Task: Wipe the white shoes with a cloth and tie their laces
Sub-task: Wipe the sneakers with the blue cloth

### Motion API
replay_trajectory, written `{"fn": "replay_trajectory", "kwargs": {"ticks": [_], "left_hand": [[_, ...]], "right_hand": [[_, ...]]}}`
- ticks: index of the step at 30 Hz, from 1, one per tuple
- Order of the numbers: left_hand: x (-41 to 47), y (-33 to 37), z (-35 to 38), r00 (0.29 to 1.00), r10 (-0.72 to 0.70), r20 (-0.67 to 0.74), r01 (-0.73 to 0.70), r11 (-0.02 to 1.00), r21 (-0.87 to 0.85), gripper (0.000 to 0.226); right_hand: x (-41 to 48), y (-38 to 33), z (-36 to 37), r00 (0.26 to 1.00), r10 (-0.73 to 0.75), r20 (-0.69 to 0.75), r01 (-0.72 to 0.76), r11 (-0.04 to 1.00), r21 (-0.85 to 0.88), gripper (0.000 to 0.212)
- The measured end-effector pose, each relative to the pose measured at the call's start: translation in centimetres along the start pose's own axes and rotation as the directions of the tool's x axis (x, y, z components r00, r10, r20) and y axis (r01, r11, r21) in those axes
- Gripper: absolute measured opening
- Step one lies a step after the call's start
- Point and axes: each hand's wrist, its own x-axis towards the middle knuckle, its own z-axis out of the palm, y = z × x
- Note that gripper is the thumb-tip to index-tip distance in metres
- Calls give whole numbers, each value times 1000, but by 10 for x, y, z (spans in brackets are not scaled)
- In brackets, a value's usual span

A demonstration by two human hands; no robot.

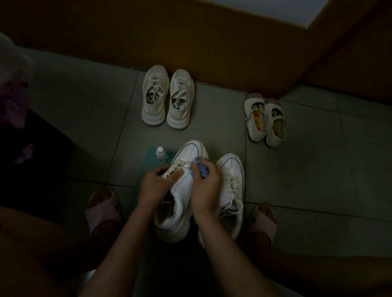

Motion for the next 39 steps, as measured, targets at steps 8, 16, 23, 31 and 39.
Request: {"fn": "replay_trajectory", "kwargs": {"ticks": [8,16,23,31,39], "left_hand": [[-3,-2,5,999,31,-21,-30,999,39,22],[-5,-1,2,997,-20,-71,20,1000,0,30],[-5,0,5,995,-35,-95,42,996,75,36],[-11,4,10,994,-12,-110,30,986,161,39],[-34,12,31,982,136,-130,-75,916,394,50]], "right_hand": [[-44,17,-10,993,-90,72,98,987,-126,10],[-89,29,-21,992,-47,119,50,998,-22,7],[-120,37,-30,975,122,183,-132,990,44,18],[-133,20,-48,900,314,303,-380,905,191,6],[-56,-23,-79,975,191,113,-216,933,289,6]]}}
